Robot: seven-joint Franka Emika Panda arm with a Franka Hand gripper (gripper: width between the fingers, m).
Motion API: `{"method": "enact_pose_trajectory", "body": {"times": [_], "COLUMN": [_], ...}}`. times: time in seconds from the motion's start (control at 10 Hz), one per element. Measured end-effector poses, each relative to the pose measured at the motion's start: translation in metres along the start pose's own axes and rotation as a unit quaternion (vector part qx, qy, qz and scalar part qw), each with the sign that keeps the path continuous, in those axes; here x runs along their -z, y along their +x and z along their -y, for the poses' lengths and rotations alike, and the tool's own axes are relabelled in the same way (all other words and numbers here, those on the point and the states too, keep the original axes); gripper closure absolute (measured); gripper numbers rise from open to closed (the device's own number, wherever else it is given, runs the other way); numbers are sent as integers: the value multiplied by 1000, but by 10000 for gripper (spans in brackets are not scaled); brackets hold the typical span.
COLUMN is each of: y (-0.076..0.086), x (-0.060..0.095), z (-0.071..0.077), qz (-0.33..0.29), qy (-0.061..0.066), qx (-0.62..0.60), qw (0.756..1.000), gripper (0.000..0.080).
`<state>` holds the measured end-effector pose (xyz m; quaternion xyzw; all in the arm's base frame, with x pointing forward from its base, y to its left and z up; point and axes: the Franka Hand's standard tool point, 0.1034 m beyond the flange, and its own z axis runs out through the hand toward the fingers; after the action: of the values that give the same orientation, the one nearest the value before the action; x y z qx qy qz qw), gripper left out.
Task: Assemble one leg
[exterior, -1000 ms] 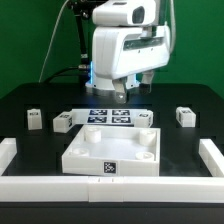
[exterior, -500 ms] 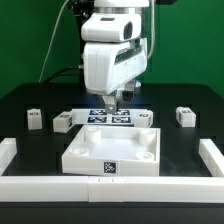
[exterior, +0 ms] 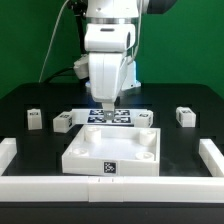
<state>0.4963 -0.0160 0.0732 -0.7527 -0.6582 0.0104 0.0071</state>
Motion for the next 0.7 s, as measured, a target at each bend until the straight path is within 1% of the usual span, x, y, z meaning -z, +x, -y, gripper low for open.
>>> {"method": "enact_pose_trajectory", "body": {"times": [0.1,0.2,0.3,0.6,0.7], "y": [1,3,8,5,2], "x": [-8,-16,-21,-22,-32], "z": [8,12,14,14,17], "qz": [0,-1,-1,-1,-2], "qy": [9,14,17,17,18], "qx": [-1,-9,-29,-28,-21], "qw": [1000,1000,999,999,1000], "gripper": [150,150,150,150,150]}}
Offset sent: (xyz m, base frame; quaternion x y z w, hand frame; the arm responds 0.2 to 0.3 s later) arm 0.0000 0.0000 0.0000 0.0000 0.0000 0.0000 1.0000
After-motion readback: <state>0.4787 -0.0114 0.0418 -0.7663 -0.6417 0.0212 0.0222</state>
